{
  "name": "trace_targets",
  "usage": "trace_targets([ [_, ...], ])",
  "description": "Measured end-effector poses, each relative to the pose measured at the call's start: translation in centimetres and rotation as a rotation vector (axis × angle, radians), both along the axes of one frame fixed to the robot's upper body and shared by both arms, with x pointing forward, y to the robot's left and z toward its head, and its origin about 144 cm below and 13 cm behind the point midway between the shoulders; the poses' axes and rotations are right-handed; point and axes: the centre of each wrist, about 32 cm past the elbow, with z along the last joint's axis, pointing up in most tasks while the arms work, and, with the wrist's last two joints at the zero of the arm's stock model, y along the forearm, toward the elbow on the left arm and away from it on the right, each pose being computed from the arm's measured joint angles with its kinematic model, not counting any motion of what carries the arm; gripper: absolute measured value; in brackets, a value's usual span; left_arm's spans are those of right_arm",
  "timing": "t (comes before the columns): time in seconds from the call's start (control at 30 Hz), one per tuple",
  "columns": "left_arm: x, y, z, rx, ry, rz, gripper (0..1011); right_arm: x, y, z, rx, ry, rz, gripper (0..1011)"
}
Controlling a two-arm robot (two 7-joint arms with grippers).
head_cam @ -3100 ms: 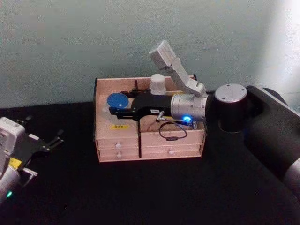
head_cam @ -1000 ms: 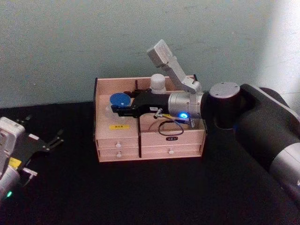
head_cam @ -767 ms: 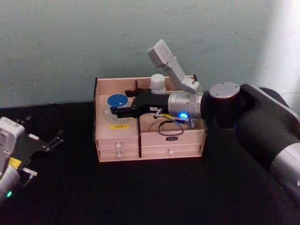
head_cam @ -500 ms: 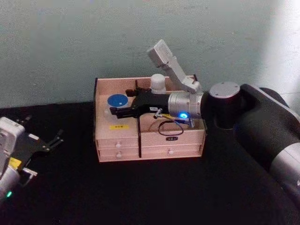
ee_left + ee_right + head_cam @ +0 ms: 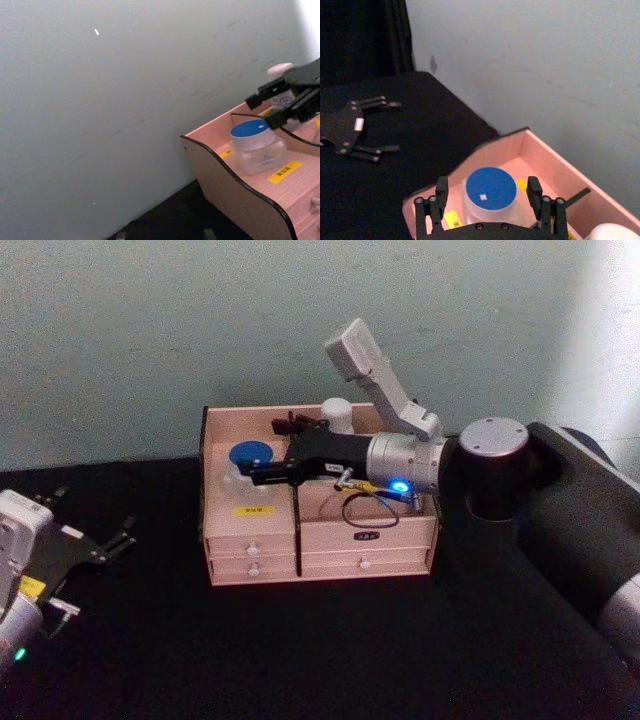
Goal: Pick up the facial cleanser and watermelon frost from the table and place them into the tiered storage box.
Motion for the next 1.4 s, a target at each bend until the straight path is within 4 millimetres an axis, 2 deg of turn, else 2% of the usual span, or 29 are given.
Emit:
trace_targets([
  [0.27,0.0,0.0,0.0,0.000,0.000,0.000,1001,-2.6,-1.3,1.3,0.044,-0.061,0.041,1000],
  [0.37,0.0,0.0,0.0,0.000,0.000,0.000,1001,-4.4,-2.5,1.7,0.068,-0.069,0.066,1000],
  [0.77,0.0,0.0,0.0,0.000,0.000,0.000,1001,-9.1,-6.5,0.9,0.079,-0.042,0.113,1000],
  [0.97,0.0,0.0,0.0,0.000,0.000,0.000,1001,-9.6,-7.1,0.8,0.058,-0.029,0.076,1000],
  [1.4,0.0,0.0,0.0,0.000,0.000,0.000,1001,-9.7,-8.8,0.2,-0.013,0.003,-0.158,1000],
])
